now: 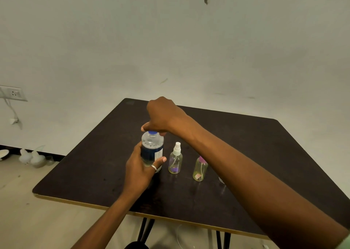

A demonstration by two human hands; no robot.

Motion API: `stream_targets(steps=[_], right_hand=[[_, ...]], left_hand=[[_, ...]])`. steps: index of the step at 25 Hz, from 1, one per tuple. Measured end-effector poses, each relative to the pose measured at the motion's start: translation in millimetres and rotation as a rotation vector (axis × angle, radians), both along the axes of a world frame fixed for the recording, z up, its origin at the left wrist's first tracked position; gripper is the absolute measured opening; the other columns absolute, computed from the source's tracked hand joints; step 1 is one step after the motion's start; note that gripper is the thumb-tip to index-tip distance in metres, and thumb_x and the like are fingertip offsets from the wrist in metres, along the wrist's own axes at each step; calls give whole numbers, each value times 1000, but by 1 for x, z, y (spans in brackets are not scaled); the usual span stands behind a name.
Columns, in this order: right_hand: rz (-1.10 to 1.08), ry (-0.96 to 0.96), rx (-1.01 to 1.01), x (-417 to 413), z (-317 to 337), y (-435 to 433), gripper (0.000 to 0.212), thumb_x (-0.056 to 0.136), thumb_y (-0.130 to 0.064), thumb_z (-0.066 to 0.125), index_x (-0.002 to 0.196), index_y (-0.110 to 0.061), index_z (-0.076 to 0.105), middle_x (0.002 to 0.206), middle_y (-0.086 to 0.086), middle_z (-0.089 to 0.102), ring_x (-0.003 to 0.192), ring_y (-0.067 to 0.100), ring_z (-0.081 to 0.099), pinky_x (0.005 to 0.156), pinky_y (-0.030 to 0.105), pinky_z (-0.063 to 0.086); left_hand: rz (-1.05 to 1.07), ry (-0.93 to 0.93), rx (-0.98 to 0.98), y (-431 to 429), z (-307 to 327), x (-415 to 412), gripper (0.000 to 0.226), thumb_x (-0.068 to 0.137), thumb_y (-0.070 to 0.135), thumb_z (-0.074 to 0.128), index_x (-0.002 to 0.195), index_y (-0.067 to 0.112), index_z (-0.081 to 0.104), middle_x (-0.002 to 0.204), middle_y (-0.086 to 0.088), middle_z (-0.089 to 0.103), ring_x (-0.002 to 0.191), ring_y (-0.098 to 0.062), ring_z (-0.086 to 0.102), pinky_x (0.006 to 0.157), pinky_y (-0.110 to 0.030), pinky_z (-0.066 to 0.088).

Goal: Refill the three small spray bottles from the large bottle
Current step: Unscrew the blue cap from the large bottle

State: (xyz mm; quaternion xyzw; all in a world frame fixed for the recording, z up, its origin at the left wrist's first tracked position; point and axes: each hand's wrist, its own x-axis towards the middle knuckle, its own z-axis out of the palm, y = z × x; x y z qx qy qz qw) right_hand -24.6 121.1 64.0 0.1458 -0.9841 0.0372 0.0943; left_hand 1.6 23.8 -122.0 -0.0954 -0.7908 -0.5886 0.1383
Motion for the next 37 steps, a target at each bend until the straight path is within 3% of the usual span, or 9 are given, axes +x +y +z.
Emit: stream_targets(steps=[2,6,10,15,23,26,28,32,37], right_hand=[[16,-26,27,-1,1,1,42,79,-39,76,55,-17,49,52,-3,54,49,11,55,58,25,49],[69,-82,14,2,5,8,25,79,-33,77,80,-9,72,76,3,71,71,16,65,72,31,57],[116,-146,-34,4,7,14,25,78,-22,79,101,-12,76,100,2,74,89,15,67,82,30,56],[150,-212,-130,9,8,19,31,79,-11,77,110,-13,73,112,1,72,100,14,67,91,29,54],[150,-223,-113,13,8,20,37,82,-20,75,118,-15,69,117,1,69,104,15,64,92,29,52],[46,-95,-112,13,9,16,31,83,-47,69,86,-16,70,84,1,68,80,17,64,79,36,56],[-44,9,-61,14,6,9,46,83,-56,65,62,-17,51,64,-2,52,61,16,54,65,35,52],[-30,57,42,15,-3,-3,37,86,-41,69,74,-14,46,62,-2,41,66,20,53,65,34,51],[81,-135,-22,15,4,6,12,85,-13,71,96,-11,70,96,4,69,86,19,64,82,32,56]], left_hand=[[2,9,5,0,0,1,77,70,49,82,135,37,43,119,29,50,98,24,50,70,2,39],[-12,7,13,-2,-2,-1,76,70,48,82,134,37,44,124,24,54,105,8,55,78,-3,41],[-24,18,15,-2,-4,-2,77,69,53,81,135,36,44,128,22,55,113,2,54,84,-6,40],[-23,11,9,-2,-5,-2,79,69,57,79,135,46,38,122,32,49,104,24,48,79,-2,37],[-31,9,13,-2,-9,-5,83,69,56,79,138,43,37,126,28,47,113,4,48,81,-5,36],[-31,21,18,-2,-8,-4,79,68,57,80,134,46,39,124,28,50,106,8,53,79,-6,38],[-34,29,16,-3,-7,-4,76,69,57,80,133,46,42,122,30,55,105,12,56,76,-6,42],[-26,31,-2,-2,-5,-2,76,71,55,80,135,39,44,123,27,57,104,16,55,73,-2,42],[-31,13,26,-3,-4,-2,76,69,56,80,134,47,40,116,38,51,102,23,50,78,-4,40]])
